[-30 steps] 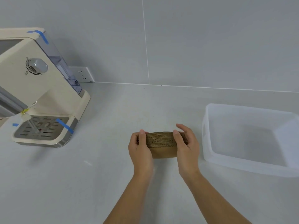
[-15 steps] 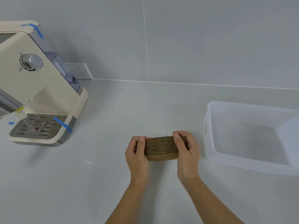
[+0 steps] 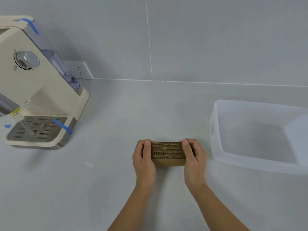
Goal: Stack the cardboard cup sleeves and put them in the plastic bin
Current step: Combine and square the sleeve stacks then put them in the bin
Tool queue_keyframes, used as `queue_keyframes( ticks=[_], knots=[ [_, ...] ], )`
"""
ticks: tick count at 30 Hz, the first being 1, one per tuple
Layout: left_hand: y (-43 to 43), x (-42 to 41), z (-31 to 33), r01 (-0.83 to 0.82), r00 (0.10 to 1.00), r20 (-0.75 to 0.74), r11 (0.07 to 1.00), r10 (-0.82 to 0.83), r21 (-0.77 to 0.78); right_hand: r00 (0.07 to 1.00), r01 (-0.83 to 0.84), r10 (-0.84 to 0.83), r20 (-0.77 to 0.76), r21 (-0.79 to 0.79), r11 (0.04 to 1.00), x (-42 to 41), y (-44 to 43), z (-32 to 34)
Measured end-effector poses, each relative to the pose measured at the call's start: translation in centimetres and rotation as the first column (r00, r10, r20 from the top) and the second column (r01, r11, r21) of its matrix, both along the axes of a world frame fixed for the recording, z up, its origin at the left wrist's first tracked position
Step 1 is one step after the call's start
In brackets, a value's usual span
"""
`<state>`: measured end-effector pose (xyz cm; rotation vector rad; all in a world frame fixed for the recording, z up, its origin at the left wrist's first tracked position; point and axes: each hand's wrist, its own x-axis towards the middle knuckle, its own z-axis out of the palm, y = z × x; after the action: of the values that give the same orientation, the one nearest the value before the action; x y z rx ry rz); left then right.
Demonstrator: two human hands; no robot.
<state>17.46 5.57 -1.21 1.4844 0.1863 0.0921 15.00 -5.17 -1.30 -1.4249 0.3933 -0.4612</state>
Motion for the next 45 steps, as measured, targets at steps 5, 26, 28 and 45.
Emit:
queue_keyframes(
  ticks=[5,26,28,45],
  knots=[
    [0.2,-0.1,-0.6,0.031,0.999,-0.036,0.998,-0.029,0.052,0.998,-0.018,0.017,-0.055,-0.023,1.0,-0.1,-0.1,-0.8],
    [7.8,1.1,-0.8,0.617,0.774,-0.181,0.66,-0.607,0.429,0.993,-0.046,0.037,-0.111,-0.083,0.996,-0.4,-0.4,-0.5],
    [7.5,0.8,-1.0,0.597,0.793,-0.196,0.669,-0.577,0.443,0.992,-0.051,0.04,-0.122,-0.088,0.995,-0.4,-0.4,-0.5],
    [7.1,0.6,-0.7,0.592,0.799,-0.234,0.659,-0.553,0.463,0.913,-0.336,0.321,-0.251,-0.021,0.941,-2.1,-2.7,0.2]
  ],
)
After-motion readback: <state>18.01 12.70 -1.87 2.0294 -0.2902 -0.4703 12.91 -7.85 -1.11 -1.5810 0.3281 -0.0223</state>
